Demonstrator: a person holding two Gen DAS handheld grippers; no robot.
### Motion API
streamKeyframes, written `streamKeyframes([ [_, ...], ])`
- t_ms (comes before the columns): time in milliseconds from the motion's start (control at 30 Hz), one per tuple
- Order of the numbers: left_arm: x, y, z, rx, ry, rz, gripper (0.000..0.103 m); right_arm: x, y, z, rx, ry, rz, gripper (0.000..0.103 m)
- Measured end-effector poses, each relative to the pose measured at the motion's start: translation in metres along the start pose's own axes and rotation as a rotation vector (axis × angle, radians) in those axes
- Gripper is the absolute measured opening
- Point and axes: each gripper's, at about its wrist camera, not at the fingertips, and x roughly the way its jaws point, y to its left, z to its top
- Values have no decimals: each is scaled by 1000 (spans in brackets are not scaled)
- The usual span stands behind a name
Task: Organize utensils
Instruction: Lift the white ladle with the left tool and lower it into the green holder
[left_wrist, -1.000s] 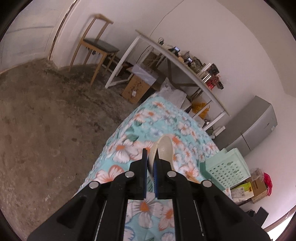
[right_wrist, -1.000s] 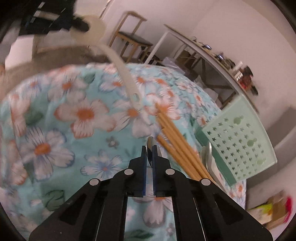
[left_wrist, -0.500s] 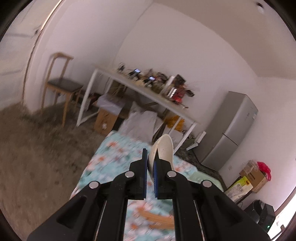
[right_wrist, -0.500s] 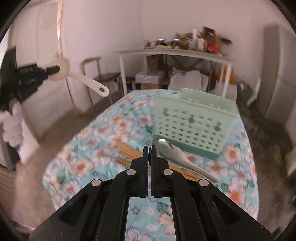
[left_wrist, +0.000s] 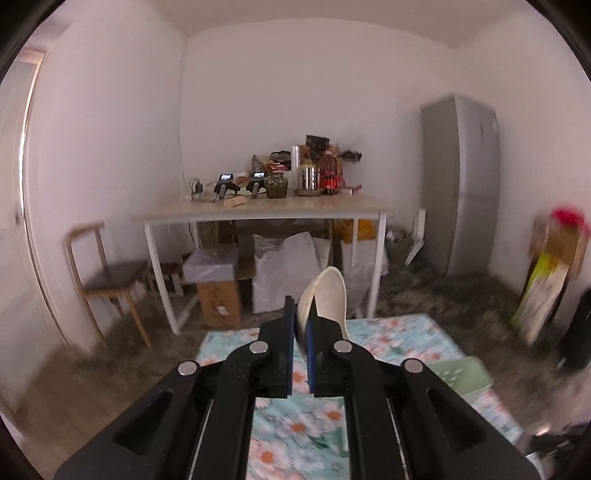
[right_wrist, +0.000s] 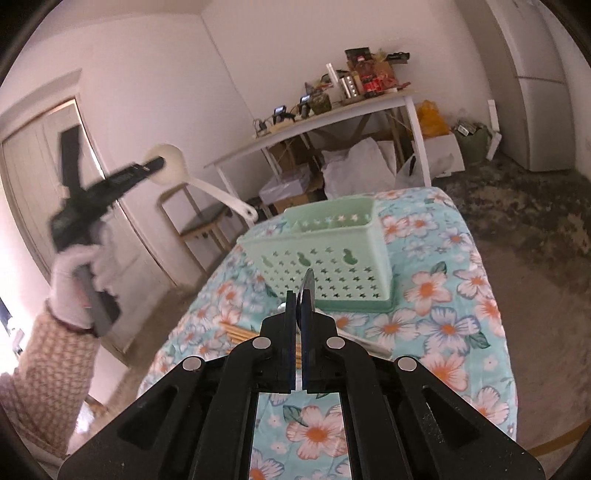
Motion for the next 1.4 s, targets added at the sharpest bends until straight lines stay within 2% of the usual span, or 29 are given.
streamKeyframes([
  [200,37,-42,-11,181,76,59,5,-13,-21,8,54,-17,43,0],
  [367,67,-52,-26,206,176,56,5,-17,-29,18,72,-28,68,0],
  [500,87,-45,-31,120,267,-17,7,-23,-25,32,51,-47,79,0],
  [700,97,-36,-37,-9,331,-132,12,-32,-17,58,9,-80,90,0],
  [767,96,-31,-40,-57,341,-169,24,-32,-17,68,7,-86,103,0],
  [833,95,-28,-40,-89,337,-183,35,-31,-15,78,2,-92,118,0],
  [967,84,-18,-38,-145,292,-222,41,-27,-13,97,-12,-110,138,0],
  [1200,47,8,-44,-218,219,-243,44,-9,-5,135,-52,-146,170,0],
  [1400,17,31,-81,-251,241,-214,46,22,-6,155,-75,-150,183,0],
])
